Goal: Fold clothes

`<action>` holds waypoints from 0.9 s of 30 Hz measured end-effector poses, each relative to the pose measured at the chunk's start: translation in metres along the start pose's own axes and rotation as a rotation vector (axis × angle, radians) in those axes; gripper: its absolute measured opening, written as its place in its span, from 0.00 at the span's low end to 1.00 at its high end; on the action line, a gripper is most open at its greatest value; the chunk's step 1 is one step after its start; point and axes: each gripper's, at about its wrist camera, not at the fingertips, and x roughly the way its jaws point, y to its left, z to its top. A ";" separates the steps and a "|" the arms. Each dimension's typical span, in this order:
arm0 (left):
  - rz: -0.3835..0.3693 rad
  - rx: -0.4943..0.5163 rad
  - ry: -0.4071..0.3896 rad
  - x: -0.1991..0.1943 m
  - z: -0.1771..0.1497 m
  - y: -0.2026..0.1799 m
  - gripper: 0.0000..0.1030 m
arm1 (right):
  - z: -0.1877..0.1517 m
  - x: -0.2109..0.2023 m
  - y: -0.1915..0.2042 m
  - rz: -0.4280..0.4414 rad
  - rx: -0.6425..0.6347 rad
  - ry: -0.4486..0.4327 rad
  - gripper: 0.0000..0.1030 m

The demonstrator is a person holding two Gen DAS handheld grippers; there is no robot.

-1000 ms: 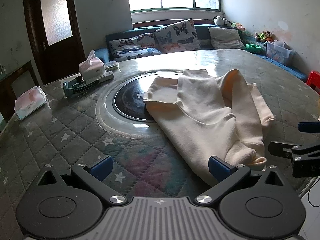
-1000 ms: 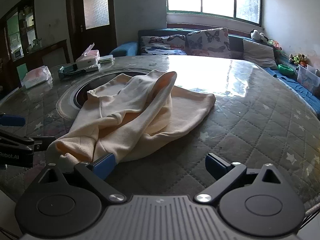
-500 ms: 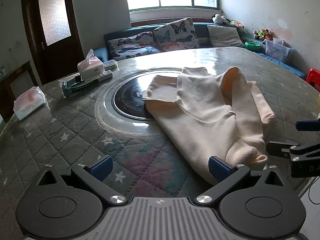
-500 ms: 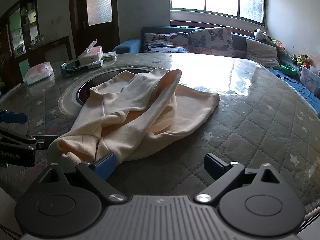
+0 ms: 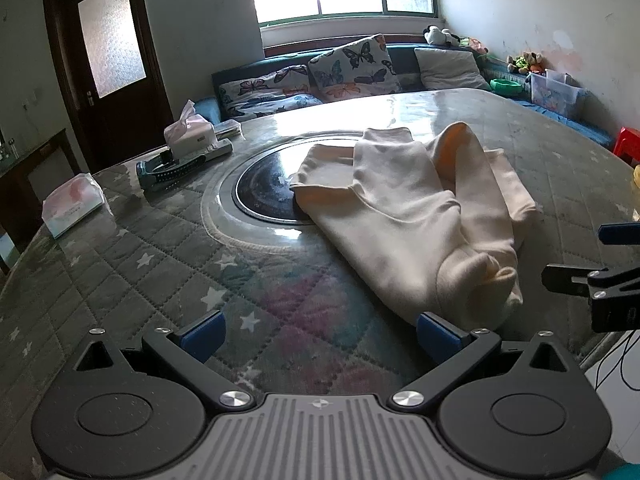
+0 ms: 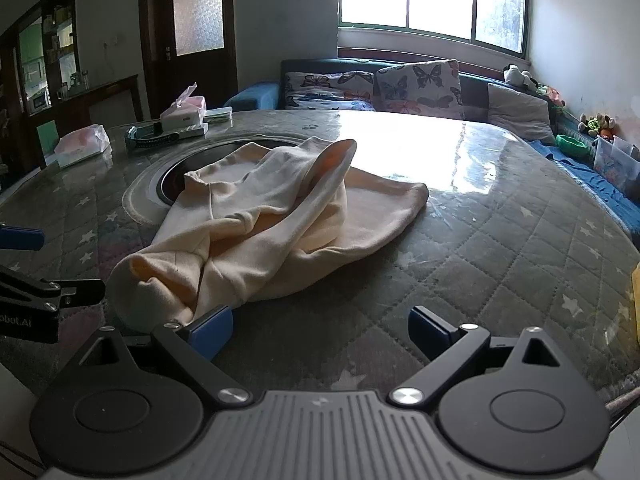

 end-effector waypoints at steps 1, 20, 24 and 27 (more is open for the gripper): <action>-0.002 0.001 0.000 -0.001 0.000 0.000 1.00 | -0.001 -0.001 0.000 0.000 -0.002 0.000 0.94; 0.005 0.018 0.012 0.002 0.000 -0.003 1.00 | 0.003 0.000 0.004 0.016 -0.025 -0.008 0.94; 0.013 0.027 0.001 0.004 0.006 0.000 1.00 | 0.007 0.002 0.005 0.021 -0.032 -0.012 0.93; 0.026 0.028 -0.011 0.006 0.013 0.005 1.00 | 0.012 0.006 0.004 0.027 -0.033 -0.016 0.91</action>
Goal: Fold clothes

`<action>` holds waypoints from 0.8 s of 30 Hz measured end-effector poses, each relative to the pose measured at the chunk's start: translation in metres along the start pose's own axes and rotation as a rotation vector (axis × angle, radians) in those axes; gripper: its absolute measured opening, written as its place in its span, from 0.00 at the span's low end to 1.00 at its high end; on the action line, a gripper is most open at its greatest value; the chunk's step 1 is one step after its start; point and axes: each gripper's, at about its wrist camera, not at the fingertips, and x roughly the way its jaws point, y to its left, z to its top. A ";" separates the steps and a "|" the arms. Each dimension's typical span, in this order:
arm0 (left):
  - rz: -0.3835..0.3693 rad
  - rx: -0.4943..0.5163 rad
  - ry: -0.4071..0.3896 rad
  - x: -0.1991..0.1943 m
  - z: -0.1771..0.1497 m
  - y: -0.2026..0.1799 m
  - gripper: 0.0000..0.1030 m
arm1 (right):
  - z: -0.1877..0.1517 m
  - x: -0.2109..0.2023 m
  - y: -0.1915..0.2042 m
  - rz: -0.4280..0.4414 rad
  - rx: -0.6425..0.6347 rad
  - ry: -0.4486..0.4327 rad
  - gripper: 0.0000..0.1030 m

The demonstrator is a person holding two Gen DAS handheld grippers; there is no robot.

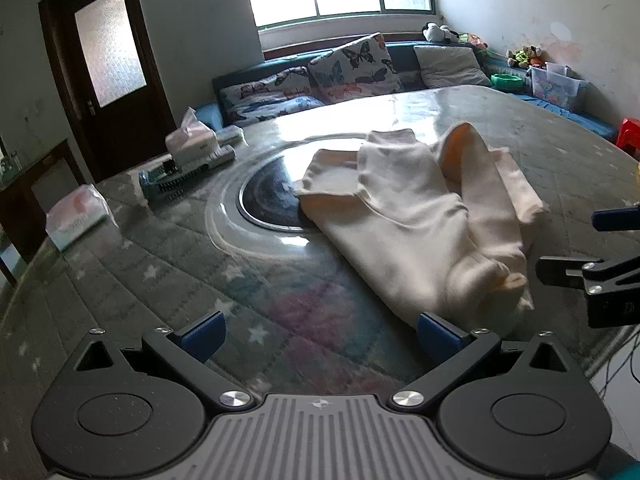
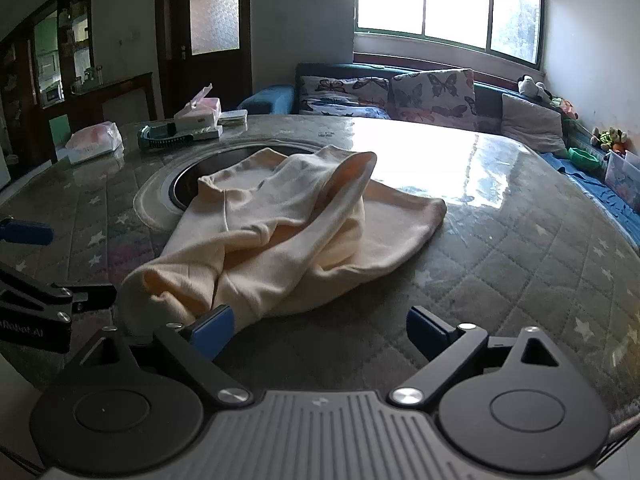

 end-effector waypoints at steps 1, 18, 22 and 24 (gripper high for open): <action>0.003 -0.001 -0.005 0.001 0.003 0.002 1.00 | 0.002 0.002 -0.001 0.003 -0.001 0.000 0.90; -0.130 0.067 -0.059 0.046 0.067 -0.013 0.89 | 0.071 0.069 -0.047 0.039 0.131 0.000 0.67; -0.155 0.092 -0.049 0.065 0.082 -0.024 0.84 | 0.088 0.097 -0.060 0.025 0.164 0.009 0.56; -0.170 0.104 -0.044 0.074 0.088 -0.029 0.80 | 0.094 0.110 -0.066 0.025 0.178 0.023 0.53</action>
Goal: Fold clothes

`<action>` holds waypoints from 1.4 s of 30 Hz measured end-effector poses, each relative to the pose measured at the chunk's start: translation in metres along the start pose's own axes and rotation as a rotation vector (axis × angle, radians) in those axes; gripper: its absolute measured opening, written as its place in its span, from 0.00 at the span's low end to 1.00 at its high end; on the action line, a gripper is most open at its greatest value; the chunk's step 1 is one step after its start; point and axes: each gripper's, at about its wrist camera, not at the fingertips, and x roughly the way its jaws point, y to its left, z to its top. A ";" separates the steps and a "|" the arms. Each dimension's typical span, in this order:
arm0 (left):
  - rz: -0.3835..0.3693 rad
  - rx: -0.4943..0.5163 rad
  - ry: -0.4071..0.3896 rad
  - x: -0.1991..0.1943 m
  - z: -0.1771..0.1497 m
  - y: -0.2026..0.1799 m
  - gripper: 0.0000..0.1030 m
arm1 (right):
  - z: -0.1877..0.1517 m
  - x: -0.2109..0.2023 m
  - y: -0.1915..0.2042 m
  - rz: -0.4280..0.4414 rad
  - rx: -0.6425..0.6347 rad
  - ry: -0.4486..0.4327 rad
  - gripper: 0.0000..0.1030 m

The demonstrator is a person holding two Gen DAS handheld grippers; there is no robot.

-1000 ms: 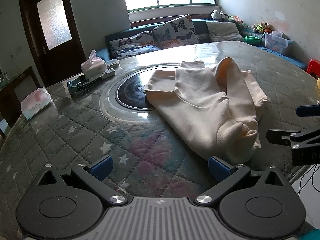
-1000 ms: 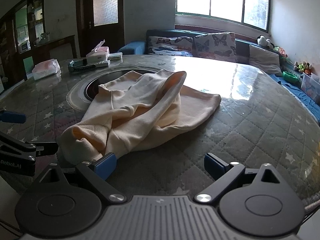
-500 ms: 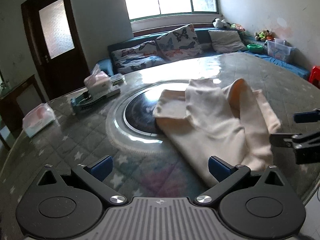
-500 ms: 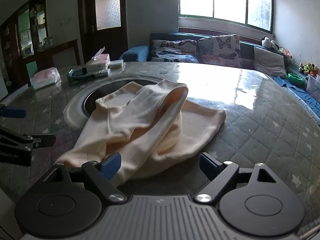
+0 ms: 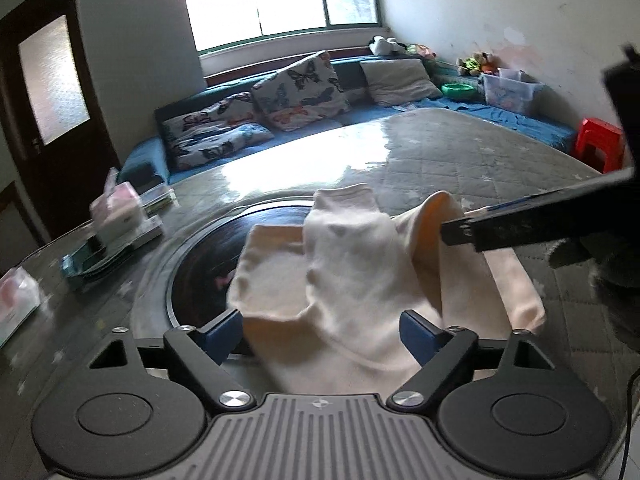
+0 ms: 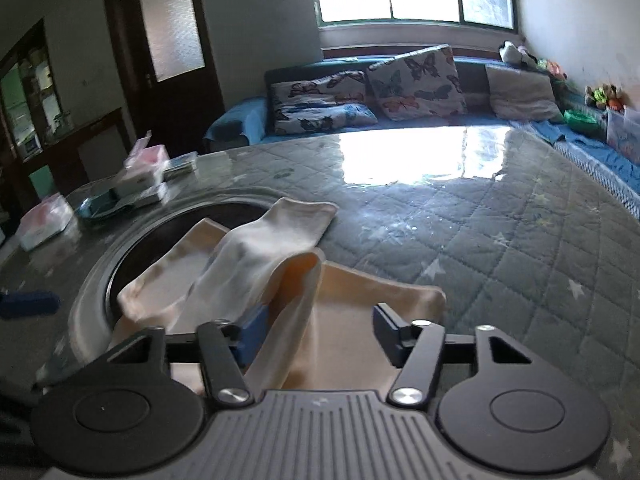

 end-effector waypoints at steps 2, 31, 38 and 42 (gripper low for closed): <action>-0.018 0.011 0.005 0.011 0.006 -0.004 0.77 | 0.004 0.011 -0.003 0.003 -0.003 0.015 0.47; 0.008 -0.083 -0.033 0.040 0.017 0.034 0.05 | 0.002 -0.033 -0.053 -0.129 0.059 -0.109 0.04; 0.136 -0.253 -0.069 -0.022 -0.022 0.098 0.05 | -0.022 -0.061 -0.089 -0.250 0.132 -0.120 0.03; 0.198 -0.313 -0.047 -0.049 -0.056 0.121 0.04 | -0.030 -0.058 -0.100 -0.249 0.163 -0.096 0.04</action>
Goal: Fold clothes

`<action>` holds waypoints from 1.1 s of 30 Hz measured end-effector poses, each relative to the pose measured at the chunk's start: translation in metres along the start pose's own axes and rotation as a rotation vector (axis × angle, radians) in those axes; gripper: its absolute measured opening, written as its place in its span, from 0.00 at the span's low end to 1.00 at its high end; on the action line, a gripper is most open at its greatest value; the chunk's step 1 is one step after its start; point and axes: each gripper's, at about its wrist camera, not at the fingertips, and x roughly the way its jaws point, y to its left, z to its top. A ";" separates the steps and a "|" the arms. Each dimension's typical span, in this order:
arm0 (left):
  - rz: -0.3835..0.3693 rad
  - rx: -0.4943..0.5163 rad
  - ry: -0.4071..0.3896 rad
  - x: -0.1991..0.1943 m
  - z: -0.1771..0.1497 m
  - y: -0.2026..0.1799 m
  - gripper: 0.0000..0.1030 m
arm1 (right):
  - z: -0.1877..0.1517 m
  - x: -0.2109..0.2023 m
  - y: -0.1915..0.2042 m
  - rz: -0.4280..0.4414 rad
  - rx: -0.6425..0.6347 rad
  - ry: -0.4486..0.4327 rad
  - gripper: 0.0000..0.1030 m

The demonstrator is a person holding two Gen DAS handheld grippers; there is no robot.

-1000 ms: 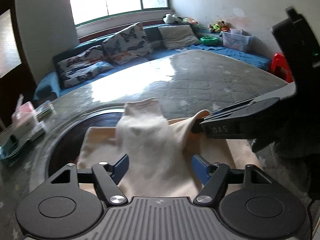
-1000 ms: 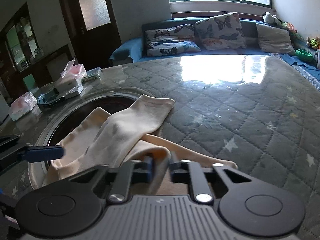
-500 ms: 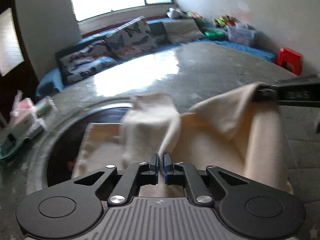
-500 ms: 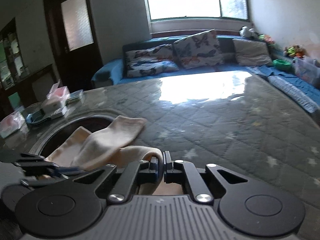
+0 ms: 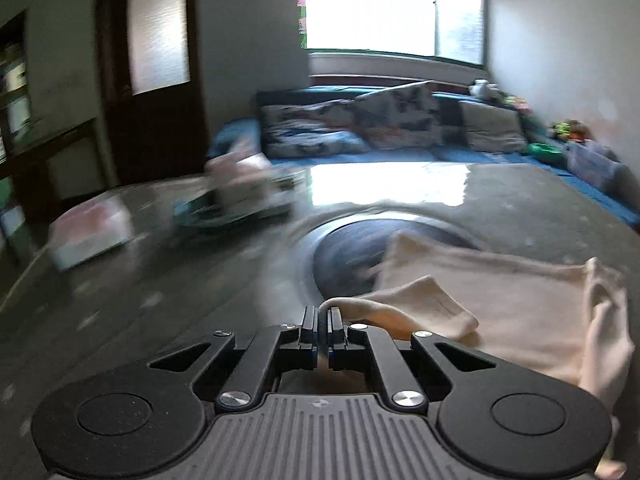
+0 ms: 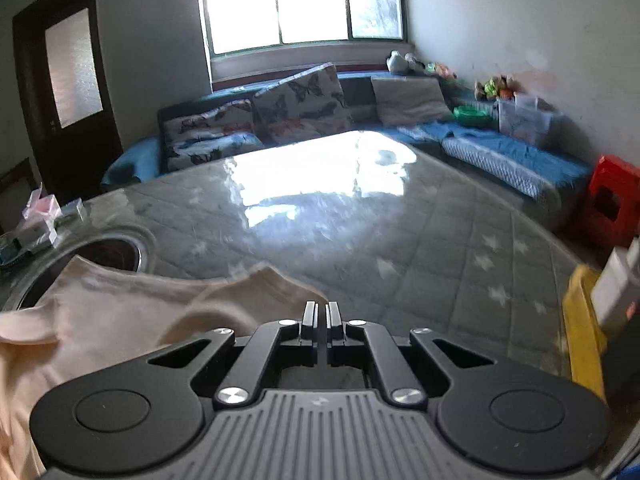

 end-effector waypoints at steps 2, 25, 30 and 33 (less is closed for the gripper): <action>0.024 -0.022 0.023 -0.006 -0.013 0.014 0.04 | -0.002 0.004 -0.003 0.011 0.012 0.013 0.06; 0.034 0.023 0.038 -0.009 -0.021 0.015 0.11 | -0.004 0.047 0.018 -0.034 -0.058 0.025 0.03; -0.008 0.114 0.016 -0.003 -0.015 -0.008 0.30 | -0.003 0.019 0.012 -0.115 -0.119 -0.028 0.03; -0.036 0.150 0.011 0.001 -0.013 -0.018 0.32 | -0.006 -0.002 0.002 -0.176 -0.137 -0.049 0.03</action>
